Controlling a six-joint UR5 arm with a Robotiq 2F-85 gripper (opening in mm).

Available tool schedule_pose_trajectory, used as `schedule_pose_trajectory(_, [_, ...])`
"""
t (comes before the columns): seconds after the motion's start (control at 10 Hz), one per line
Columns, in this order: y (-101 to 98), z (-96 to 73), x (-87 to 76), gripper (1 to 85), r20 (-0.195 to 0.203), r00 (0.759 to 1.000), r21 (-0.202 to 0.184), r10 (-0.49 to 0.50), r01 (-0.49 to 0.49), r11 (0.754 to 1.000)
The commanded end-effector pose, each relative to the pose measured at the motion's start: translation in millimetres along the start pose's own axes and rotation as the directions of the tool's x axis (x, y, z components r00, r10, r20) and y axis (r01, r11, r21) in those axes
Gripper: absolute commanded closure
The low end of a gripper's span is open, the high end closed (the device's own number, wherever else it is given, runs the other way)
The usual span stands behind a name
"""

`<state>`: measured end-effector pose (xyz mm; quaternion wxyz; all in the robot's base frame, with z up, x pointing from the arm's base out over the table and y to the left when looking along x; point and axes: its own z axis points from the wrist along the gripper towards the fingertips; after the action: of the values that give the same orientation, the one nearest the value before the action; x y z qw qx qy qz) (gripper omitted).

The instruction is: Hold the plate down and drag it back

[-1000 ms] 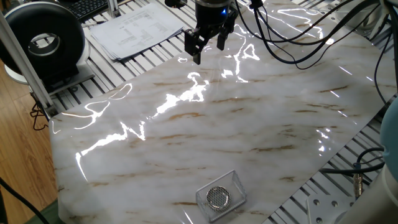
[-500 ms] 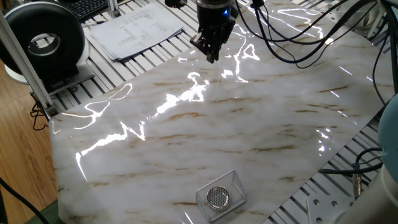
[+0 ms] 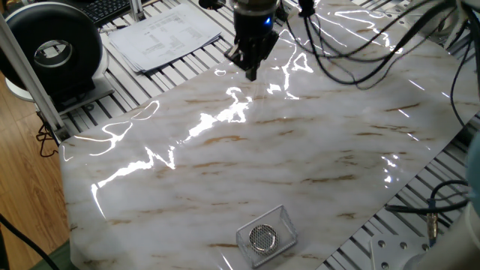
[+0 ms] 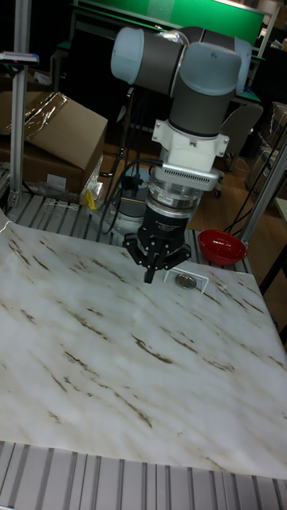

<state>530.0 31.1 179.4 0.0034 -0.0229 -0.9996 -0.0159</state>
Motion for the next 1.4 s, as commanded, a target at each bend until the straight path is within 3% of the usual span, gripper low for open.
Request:
schedule_pose_trajectory(0.0, [34.5, 12.1, 5.0, 84.0, 0.059, 0.995, -0.064, 0.080, -0.076, 0.995])
schedule_pose_trajectory(0.2, [46.2, 21.5, 8.2, 84.0, 0.091, 0.991, -0.116, 0.102, -0.091, 0.989])
schedule_pose_trajectory(0.3, [52.5, 24.6, 11.4, 84.0, 0.087, 0.990, -0.144, 0.110, -0.097, 0.985])
schedule_pose_trajectory(0.6, [55.5, 34.9, 15.3, 84.0, 0.124, 0.987, -0.182, 0.106, -0.082, 0.980])
schedule_pose_trajectory(0.9, [50.1, 34.2, 13.2, 84.0, 0.120, 0.988, -0.146, 0.096, -0.078, 0.986])
schedule_pose_trajectory(1.2, [25.7, 36.4, 13.4, 84.0, 0.130, 0.991, -0.046, 0.044, -0.039, 0.998])
schedule_pose_trajectory(1.3, [22.8, 36.7, 15.2, 84.0, 0.123, 0.992, -0.034, 0.037, -0.033, 0.999])
